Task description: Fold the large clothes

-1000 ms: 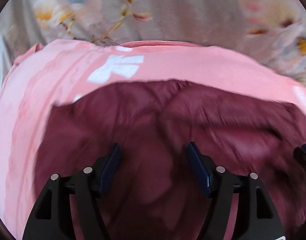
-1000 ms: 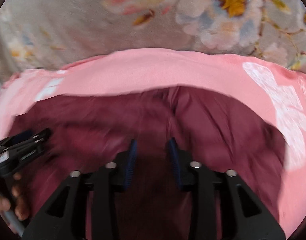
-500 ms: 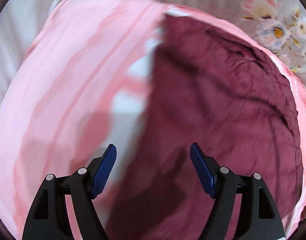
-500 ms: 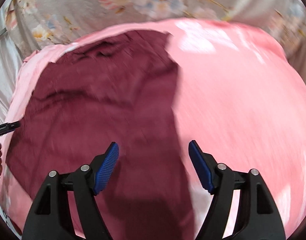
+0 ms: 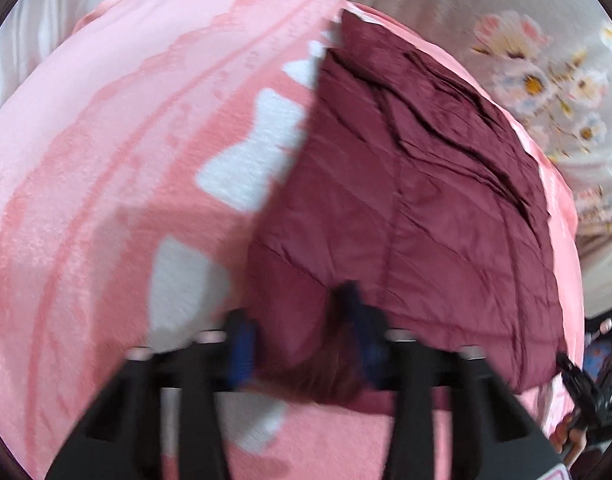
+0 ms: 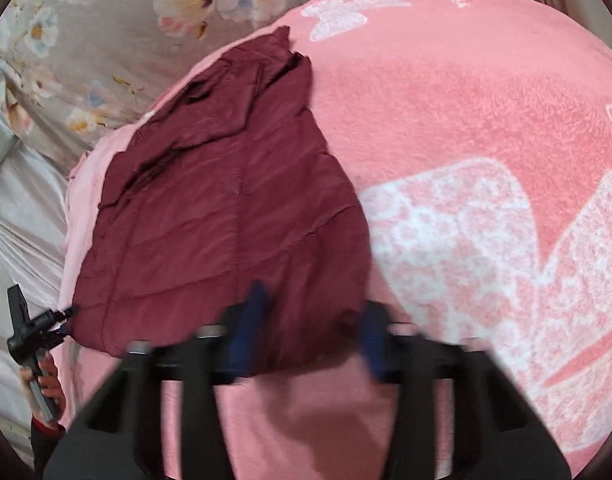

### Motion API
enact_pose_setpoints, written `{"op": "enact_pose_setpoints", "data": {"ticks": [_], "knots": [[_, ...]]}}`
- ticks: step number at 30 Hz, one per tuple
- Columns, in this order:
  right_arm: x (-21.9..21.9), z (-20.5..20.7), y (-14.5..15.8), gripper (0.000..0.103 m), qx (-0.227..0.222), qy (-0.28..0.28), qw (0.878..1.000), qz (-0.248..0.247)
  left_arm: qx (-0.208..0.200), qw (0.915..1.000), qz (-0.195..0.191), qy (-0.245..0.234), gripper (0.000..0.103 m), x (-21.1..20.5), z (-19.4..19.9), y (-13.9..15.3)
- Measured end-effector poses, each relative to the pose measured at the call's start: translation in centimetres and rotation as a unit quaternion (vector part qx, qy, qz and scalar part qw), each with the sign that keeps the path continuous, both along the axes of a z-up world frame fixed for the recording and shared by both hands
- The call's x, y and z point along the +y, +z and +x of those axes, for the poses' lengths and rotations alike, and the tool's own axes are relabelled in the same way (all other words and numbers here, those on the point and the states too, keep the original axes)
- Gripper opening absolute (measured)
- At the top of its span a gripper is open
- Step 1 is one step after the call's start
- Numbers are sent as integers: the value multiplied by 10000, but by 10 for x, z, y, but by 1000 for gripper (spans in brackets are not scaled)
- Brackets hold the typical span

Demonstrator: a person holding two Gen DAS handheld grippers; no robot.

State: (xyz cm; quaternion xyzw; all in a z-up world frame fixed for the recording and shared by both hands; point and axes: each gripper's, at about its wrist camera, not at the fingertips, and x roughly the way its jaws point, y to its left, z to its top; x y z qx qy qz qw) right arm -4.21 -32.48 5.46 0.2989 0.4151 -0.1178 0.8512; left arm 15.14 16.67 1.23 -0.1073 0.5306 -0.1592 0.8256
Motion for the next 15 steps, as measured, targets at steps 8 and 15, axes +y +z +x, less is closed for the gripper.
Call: {"op": "enact_pose_setpoints", "data": {"ticks": [8,15], "knots": [[25,-54,73,3,-1078,23,9933,-410,-643,9964,-528,-161,2,25,-59,68],[32,-77,164,3,-2171,-112,9709,-1007,-1618,9824,-929,107,2,55,-97,164]]}}
